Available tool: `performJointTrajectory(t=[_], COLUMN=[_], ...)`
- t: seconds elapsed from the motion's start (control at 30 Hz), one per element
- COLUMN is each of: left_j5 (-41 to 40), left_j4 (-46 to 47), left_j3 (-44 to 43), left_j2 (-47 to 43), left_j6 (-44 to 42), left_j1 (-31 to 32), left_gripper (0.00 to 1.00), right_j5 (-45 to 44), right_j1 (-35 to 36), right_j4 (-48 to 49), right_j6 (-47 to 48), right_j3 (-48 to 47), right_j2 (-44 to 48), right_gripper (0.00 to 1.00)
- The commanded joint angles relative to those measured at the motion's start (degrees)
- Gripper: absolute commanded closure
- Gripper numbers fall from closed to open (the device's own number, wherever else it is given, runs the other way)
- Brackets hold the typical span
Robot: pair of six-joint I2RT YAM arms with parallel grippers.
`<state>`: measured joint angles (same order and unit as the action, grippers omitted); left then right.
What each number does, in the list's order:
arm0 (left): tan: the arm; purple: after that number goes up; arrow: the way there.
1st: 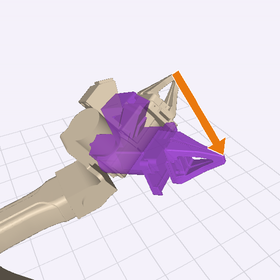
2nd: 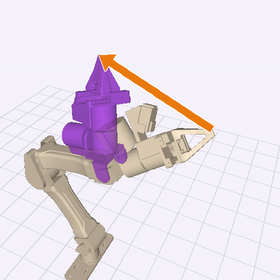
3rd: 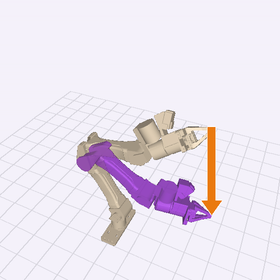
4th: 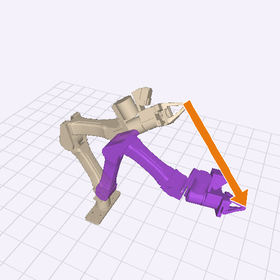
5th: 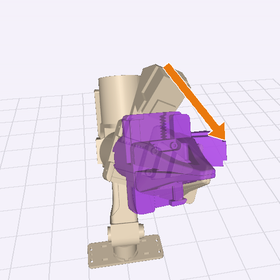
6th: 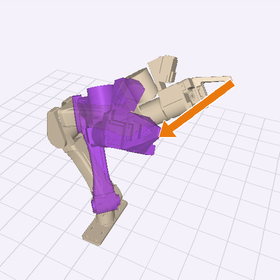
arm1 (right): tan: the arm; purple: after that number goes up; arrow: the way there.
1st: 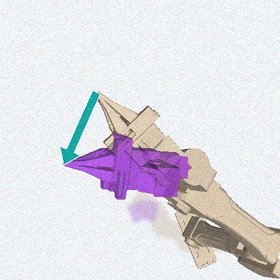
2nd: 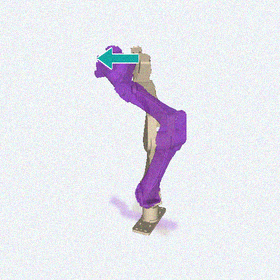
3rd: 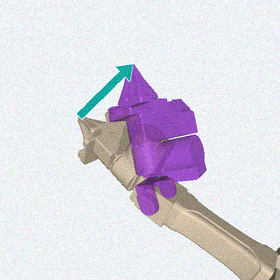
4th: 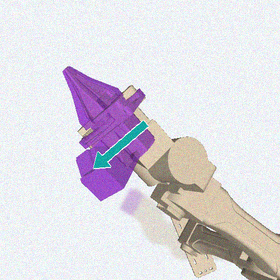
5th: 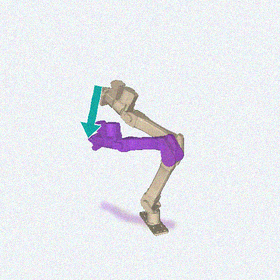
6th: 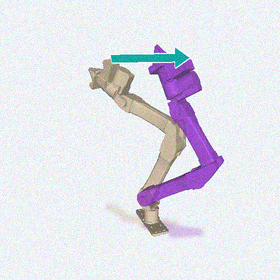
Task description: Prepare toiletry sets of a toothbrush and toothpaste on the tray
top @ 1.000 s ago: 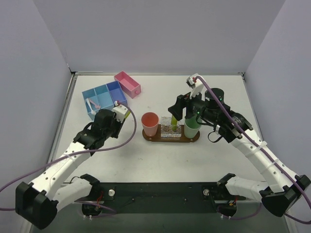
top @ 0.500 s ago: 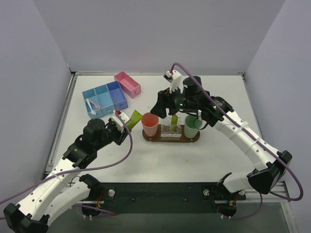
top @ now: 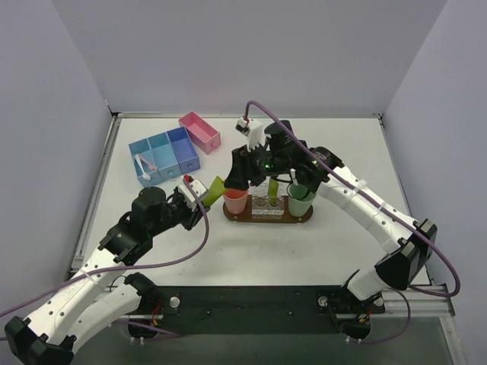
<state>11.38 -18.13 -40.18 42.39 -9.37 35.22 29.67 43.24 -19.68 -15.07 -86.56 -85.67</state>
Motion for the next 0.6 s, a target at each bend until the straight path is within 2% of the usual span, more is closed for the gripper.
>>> performJointTrajectory(t=[0.0,0.43,0.53,0.57], left_j5=[1.3,0.8,0.5,0.3], left_j4=[4.5,4.3,4.4,4.4], left_j3=[-0.2,0.0,-0.1,-0.1], left_j2=[-0.7,-0.8,-0.6,-0.6], left_j6=[-0.7,-0.7,-0.7,-0.7], left_j1=[0.5,0.9,1.0,1.0], left_gripper=[0.63,0.63,0.63,0.63], right_j5=[2.8,7.0,7.7,7.9], right_j1=[0.6,1.2,1.3,1.3], right_j4=[0.5,3.5,3.9,3.9], right_j6=[-0.8,-3.4,-3.8,-3.9], right_j3=[-3.3,-4.1,-4.1,-4.1], right_j2=[-2.1,-5.6,-6.0,-6.3], right_gripper=[0.58,0.7,0.75,0.8])
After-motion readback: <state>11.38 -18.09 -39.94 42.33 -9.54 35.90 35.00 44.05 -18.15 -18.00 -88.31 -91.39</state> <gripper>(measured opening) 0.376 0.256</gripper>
